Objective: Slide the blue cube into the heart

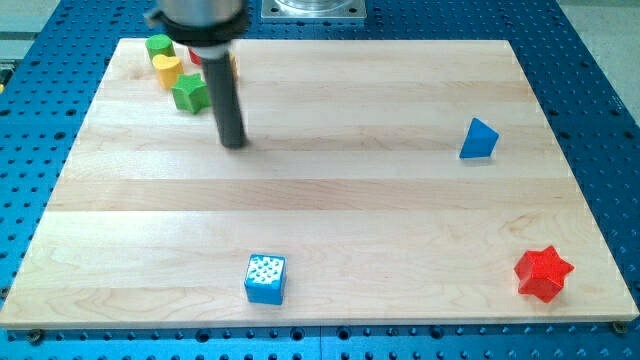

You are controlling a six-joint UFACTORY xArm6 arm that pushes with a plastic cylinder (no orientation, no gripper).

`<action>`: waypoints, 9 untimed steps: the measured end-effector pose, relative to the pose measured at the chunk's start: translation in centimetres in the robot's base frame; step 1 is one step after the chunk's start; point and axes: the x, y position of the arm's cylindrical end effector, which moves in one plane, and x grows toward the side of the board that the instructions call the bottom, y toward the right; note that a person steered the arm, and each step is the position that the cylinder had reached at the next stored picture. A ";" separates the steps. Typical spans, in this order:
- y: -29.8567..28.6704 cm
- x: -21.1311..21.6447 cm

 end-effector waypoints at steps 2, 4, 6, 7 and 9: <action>9.5 11.7; 6.8 18.2; 1.4 16.3; 0.9 7.9; -0.2 14.2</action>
